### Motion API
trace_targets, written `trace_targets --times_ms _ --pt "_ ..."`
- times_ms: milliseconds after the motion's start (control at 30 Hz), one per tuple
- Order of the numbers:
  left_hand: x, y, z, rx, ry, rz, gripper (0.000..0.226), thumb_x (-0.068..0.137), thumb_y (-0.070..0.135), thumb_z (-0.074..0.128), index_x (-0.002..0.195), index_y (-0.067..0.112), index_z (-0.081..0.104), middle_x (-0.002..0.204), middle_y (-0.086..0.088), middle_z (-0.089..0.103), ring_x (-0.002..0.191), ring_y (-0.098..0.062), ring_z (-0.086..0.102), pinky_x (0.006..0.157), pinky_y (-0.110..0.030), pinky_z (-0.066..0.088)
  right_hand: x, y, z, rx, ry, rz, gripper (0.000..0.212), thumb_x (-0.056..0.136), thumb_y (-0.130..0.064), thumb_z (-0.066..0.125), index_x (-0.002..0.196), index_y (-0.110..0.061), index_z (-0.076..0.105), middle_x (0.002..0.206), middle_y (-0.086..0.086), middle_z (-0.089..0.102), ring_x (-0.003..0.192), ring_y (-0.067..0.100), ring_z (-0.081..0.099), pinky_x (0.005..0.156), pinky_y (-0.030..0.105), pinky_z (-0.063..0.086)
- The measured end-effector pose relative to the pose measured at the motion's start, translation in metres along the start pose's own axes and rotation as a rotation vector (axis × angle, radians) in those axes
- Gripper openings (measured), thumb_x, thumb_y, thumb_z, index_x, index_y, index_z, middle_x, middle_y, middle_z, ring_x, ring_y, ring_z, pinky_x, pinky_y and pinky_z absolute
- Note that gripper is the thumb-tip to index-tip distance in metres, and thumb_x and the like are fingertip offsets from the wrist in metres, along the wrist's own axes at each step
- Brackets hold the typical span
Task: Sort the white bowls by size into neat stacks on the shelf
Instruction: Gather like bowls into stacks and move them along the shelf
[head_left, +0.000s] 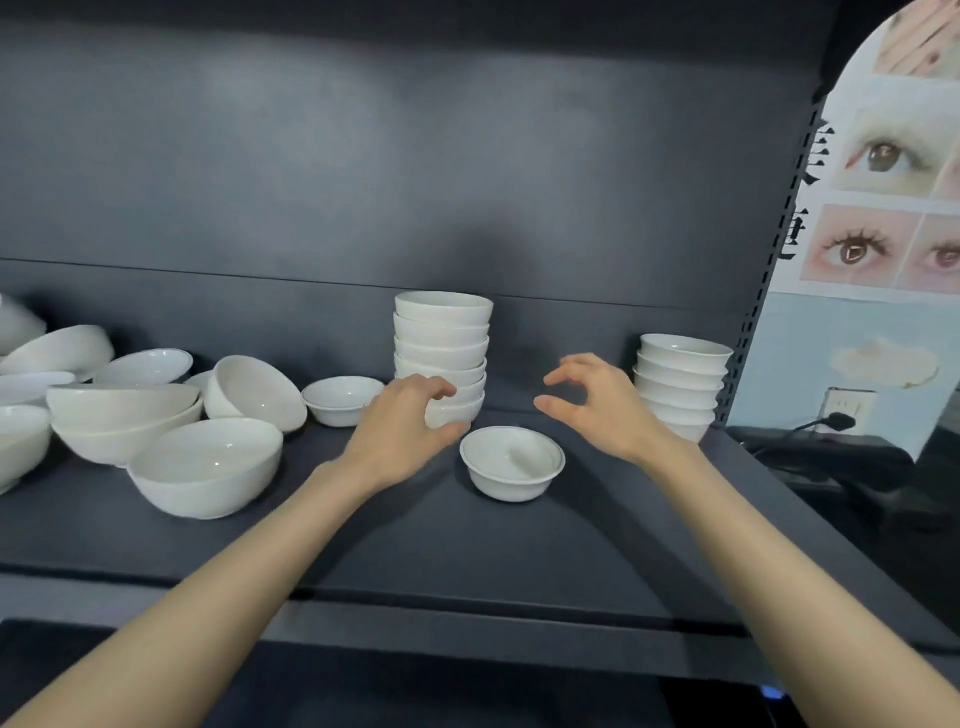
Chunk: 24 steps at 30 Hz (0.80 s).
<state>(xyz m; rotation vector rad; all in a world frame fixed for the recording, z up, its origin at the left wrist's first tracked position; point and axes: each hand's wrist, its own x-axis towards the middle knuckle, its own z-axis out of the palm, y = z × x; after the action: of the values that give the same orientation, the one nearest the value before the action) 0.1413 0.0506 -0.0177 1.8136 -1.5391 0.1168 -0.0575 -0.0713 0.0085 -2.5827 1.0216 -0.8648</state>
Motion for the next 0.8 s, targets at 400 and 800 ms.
trace_targets --times_ms 400,800 --pt "-0.053 -0.002 0.017 -0.048 -0.054 -0.174 0.048 0.083 0.034 0.071 0.125 0.016 0.059 0.128 -0.002 0.059 0.121 -0.017 0.053 0.099 -0.022 0.036 -0.031 0.01 0.037 0.178 -0.294 0.101 0.077 0.069 -0.053 0.078 0.135 -0.027 0.047 0.131 0.0 0.044 0.119 0.016 0.044 0.091 0.024 0.032" --pt "-0.076 -0.02 0.004 -0.083 0.017 -0.256 0.045 0.084 0.031 0.071 0.124 0.016 0.059 0.127 0.0 0.059 0.12 -0.015 0.052 0.095 -0.018 0.034 -0.035 -0.009 0.048 0.255 -0.214 0.217 0.097 0.064 -0.05 0.083 0.141 -0.013 0.036 0.14 0.005 0.043 0.125 0.022 0.042 0.087 0.025 0.033"
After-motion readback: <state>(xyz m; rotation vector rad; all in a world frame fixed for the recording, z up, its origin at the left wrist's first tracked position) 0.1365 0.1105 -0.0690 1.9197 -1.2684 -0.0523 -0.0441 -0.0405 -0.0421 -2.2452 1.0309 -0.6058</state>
